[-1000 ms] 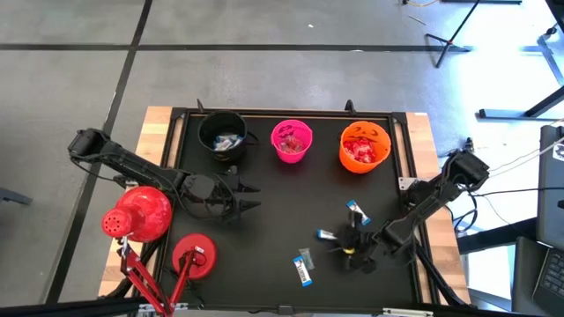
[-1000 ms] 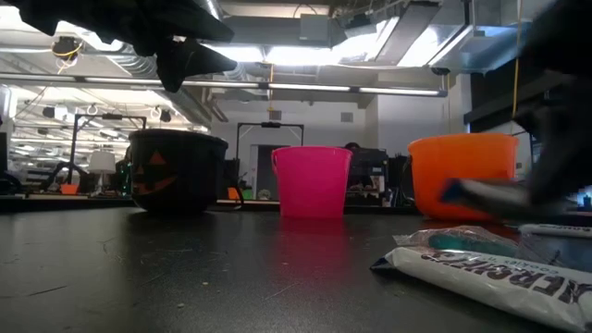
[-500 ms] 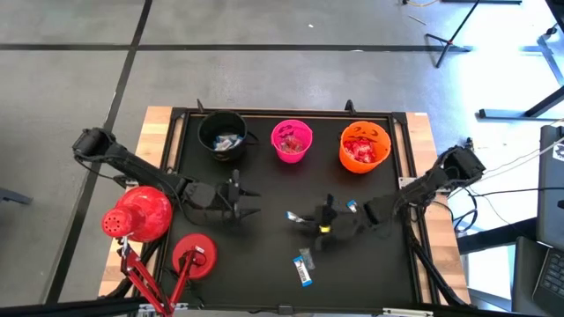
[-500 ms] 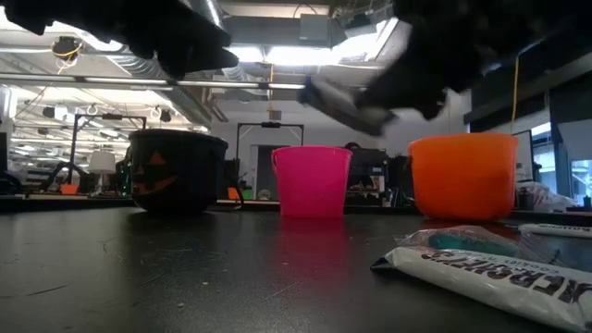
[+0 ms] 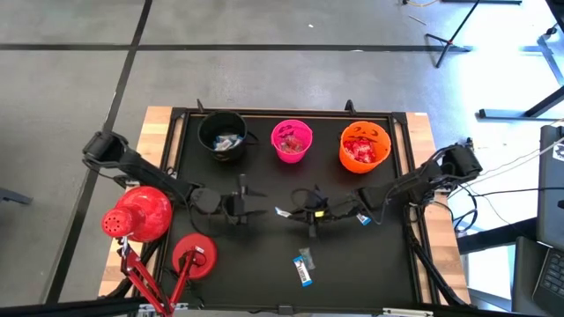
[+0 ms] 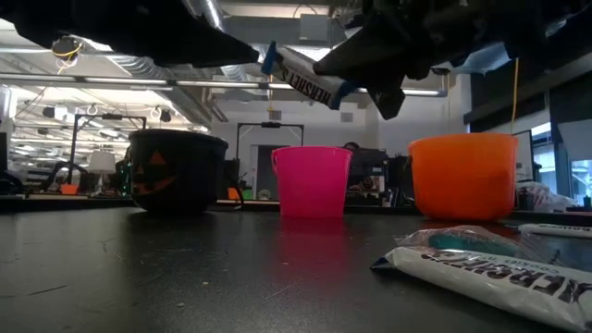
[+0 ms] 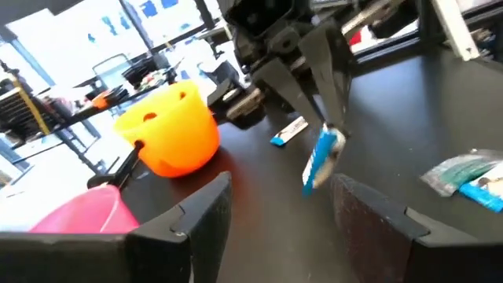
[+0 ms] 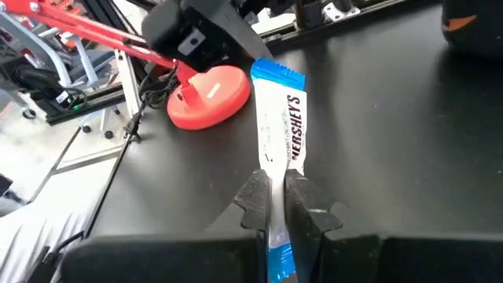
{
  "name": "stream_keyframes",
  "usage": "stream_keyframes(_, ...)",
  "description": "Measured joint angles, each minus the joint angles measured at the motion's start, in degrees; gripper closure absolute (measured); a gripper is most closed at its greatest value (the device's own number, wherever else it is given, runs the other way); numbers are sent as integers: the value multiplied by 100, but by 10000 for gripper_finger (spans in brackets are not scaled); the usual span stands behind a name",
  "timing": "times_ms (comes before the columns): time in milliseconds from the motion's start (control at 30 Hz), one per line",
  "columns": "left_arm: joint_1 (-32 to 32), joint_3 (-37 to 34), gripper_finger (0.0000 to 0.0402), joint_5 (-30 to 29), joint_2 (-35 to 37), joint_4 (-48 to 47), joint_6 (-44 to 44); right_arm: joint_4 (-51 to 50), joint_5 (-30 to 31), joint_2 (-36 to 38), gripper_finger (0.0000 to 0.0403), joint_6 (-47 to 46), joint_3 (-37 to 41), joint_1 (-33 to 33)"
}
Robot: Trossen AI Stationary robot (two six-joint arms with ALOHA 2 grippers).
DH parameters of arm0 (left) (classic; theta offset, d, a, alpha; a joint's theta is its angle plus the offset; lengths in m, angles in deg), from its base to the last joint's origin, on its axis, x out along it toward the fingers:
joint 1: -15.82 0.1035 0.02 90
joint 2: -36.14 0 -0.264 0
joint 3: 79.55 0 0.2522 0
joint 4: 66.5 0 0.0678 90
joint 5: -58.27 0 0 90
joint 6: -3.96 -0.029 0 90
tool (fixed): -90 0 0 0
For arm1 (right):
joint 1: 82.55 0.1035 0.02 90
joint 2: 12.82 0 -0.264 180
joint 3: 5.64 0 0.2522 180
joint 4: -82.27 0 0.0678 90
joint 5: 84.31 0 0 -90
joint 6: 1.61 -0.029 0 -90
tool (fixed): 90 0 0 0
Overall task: Organize candy in baskets
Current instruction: Put the white chocolate bar into the black bucket
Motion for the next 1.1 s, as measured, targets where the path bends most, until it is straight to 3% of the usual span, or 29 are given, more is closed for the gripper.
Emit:
stream_keyframes(433, 50, 2, 192, 583, -960, 1539, -12, 332, -21, -261, 383, 11, -107, 4)
stream_keyframes(567, 45, 81, 192, 735, -1243, 1641, 37, 373, -21, -489, 383, 15, -310, 3)
stream_keyframes(867, -15, 350, 197, 593, -1661, 1515, 168, 389, -310, -1136, 384, 455, -1024, -66)
stream_keyframes(1100, -275, 352, 244, 30, -1637, 1161, 183, 73, -276, -1188, 384, 459, -1086, -63)
